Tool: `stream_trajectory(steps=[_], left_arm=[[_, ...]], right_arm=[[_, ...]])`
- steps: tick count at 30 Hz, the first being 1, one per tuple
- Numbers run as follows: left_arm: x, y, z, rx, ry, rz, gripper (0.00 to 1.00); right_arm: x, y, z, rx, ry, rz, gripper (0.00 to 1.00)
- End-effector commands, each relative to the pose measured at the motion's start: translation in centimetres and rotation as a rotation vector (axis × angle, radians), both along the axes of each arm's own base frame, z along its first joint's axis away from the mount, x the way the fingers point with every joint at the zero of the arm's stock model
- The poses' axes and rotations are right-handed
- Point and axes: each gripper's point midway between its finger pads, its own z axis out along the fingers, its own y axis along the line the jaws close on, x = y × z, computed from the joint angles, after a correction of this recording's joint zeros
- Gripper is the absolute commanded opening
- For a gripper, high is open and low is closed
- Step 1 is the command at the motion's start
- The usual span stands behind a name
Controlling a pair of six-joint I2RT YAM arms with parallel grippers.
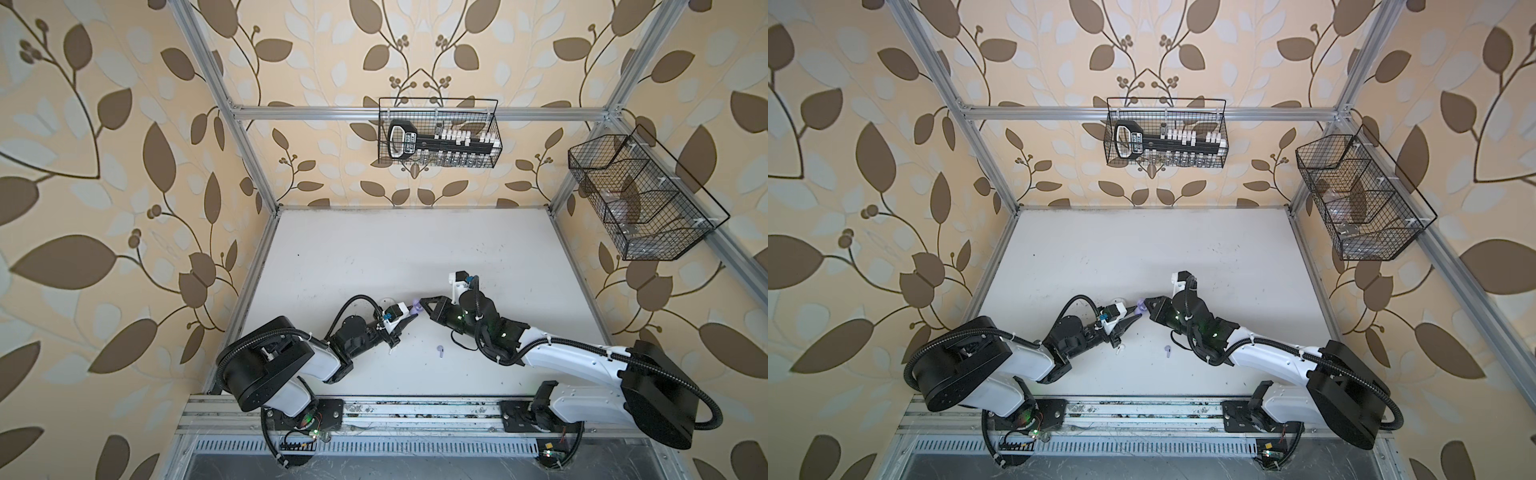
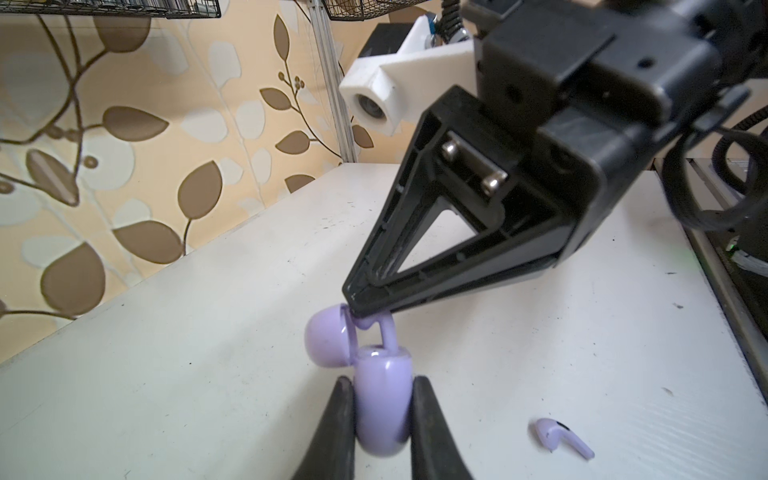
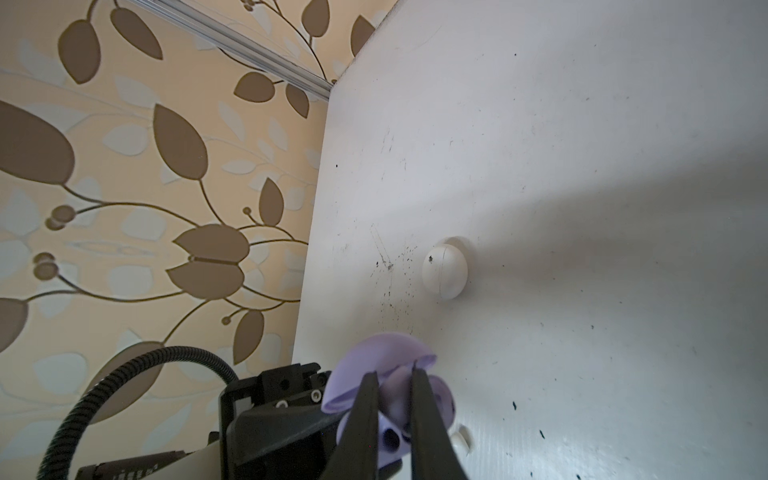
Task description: Insert the wireless bluetooth earbuds into the charging case
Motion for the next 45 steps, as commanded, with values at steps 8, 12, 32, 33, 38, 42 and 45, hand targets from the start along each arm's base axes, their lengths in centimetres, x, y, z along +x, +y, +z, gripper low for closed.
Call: stream_trajectory(steps=[8, 12, 32, 33, 38, 42, 45], left_arm=[[0.2, -0.2, 2.8, -0.072, -0.070, -0.001, 0.00], [0.1, -0.2, 2.8, -0.071, -0.069, -0.002, 0.00], [-0.1, -0.9, 2.7, -0.084, -0.046, -0.044, 0.00], [-0.1, -0.9, 2.7, -0.084, -0.045, -0.043, 0.00], [0.1, -1.7, 2.6, -0.088, -0.028, -0.066, 0.00], [0.0, -2.9, 2.9, -0.100, -0.022, -0.096, 0.00], [0.0, -3.7, 3.3, -0.113, -0.020, -0.110, 0.00]], right_arm=[[-0.8, 0.3, -2.6, -0.030, 0.056, 0.004, 0.12], [-1.0, 0.2, -3.3, -0.058, 0.067, -0.001, 0.13], [-1.5, 0.4, -2.6, -0.171, 0.033, 0.013, 0.24], [-1.6, 0.3, -2.3, -0.173, 0.028, 0.014, 0.25], [-1.6, -0.3, -1.1, -0.178, -0.004, 0.014, 0.29], [-1.4, -0.8, -0.5, -0.176, -0.014, 0.016, 0.30], [-1.6, -1.4, 0.5, -0.175, -0.031, 0.010, 0.31]])
